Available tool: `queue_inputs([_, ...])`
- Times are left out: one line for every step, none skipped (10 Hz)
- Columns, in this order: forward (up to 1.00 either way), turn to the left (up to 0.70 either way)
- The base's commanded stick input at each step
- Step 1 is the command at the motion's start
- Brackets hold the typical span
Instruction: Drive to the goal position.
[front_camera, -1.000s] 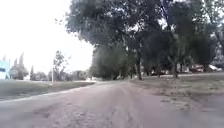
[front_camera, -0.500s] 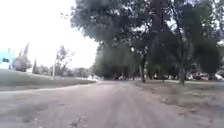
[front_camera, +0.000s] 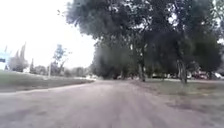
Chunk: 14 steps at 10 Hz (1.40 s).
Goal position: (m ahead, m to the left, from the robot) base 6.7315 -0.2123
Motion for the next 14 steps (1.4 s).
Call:
queue_inputs([1.0, 0.0])
queue_inputs([1.0, 0.0])
queue_inputs([1.0, 0.0])
queue_inputs([1.0, 0.0])
queue_inputs([1.0, 0.0])
queue_inputs([1.0, 0.0])
queue_inputs([1.0, 0.0])
queue_inputs([1.0, 0.0])
queue_inputs([1.0, 0.0])
queue_inputs([1.0, 0.0])
queue_inputs([1.0, 0.0])
queue_inputs([1.0, 0.0])
queue_inputs([1.0, 0.0])
queue_inputs([1.0, 0.0])
